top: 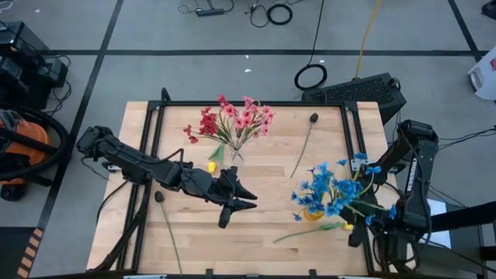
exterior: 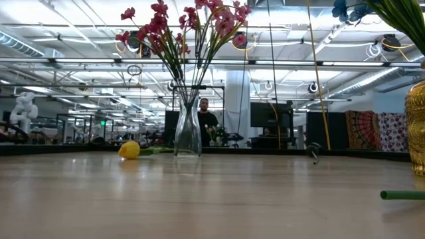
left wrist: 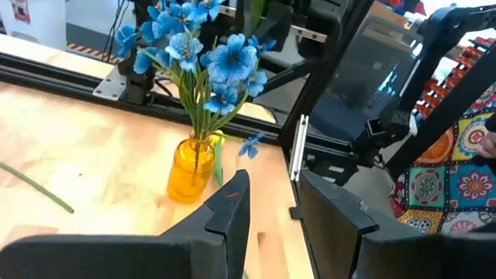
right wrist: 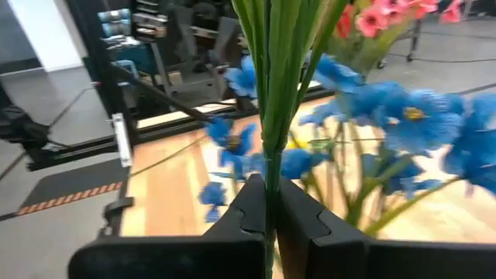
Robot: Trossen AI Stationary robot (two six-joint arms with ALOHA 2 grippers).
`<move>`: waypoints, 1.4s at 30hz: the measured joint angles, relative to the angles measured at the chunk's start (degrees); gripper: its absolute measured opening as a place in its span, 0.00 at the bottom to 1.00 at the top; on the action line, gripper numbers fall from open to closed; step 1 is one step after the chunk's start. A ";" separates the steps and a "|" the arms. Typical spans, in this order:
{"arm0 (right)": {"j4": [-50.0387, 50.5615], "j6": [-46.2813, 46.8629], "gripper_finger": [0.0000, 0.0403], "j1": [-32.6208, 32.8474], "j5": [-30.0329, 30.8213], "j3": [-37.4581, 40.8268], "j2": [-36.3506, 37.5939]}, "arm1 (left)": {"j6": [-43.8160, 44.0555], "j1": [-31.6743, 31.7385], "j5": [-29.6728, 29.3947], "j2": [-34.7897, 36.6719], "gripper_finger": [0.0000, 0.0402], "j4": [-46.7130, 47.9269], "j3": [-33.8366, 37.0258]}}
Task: Sort flowers into vase by color
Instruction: Put the blue flowers into the yellow vase
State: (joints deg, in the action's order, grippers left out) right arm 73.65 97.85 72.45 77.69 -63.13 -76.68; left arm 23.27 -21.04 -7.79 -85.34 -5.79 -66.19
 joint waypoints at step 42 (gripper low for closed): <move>-19.73 -0.37 0.06 -3.13 -5.56 20.98 -2.94 | 0.01 0.00 -3.63 -0.02 0.29 0.75 0.00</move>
State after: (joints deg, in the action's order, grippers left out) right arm 53.93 97.48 69.32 72.13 -42.15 -79.61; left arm 23.27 -21.04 -11.42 -85.36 -5.04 -66.19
